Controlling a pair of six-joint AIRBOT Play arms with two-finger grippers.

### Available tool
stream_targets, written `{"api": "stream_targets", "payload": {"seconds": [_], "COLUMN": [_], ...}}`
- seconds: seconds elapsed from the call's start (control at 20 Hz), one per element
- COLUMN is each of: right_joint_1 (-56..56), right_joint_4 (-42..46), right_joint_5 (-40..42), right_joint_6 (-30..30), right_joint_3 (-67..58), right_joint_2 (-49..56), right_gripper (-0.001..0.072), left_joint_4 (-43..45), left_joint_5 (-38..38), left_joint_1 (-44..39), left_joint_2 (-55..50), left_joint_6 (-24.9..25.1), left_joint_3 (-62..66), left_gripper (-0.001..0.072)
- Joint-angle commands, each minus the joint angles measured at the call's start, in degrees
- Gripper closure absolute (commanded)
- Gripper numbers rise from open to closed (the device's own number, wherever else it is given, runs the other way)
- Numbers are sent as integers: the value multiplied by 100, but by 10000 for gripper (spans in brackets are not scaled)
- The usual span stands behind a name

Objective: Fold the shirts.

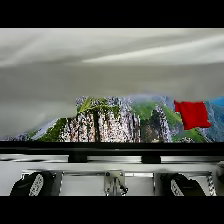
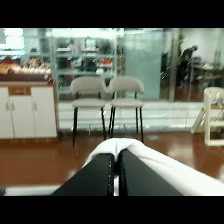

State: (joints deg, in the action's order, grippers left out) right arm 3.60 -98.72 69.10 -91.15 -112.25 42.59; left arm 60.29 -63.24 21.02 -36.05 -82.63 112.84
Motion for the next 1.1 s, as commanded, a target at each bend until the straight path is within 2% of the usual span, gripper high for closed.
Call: {"api": "stream_targets", "payload": {"seconds": [0.0,0.15,0.25,0.35,0.45,0.6,0.75,0.85,0.95,1.05], "right_joint_1": [4,4,2,2,-28,-24,-24,-26,-24,-24], "right_joint_4": [533,472,426,286,138,-411,-1198,-1451,-1416,-1305], "right_joint_5": [1099,2173,2614,2605,2221,1222,-17,-748,-1080,-1064], "right_joint_6": [122,120,122,122,116,181,315,522,640,728], "right_joint_3": [-70,-70,-28,313,774,975,975,975,975,975], "right_joint_2": [136,973,1731,2490,3283,4572,5486,5840,6098,6319], "right_gripper": [645,645,645,645,645,645,645,645,645,644], "left_joint_4": [750,678,496,157,-181,-649,-1390,-1670,-1668,-1665], "left_joint_5": [-935,-1215,-1200,-1178,-883,-101,990,1692,2149,2474], "left_joint_1": [2,2,2,0,-17,-199,-518,-846,-1189,-1401], "left_joint_2": [52,-118,-319,-693,-1274,-2430,-3484,-4011,-4367,-4616], "left_joint_6": [-227,-210,-146,326,654,654,658,839,1154,1165], "left_joint_3": [-267,-1386,-2424,-3348,-3991,-4216,-4207,-4207,-4207,-4210], "left_gripper": [669,669,669,668,668,668,668,668,667,668]}}
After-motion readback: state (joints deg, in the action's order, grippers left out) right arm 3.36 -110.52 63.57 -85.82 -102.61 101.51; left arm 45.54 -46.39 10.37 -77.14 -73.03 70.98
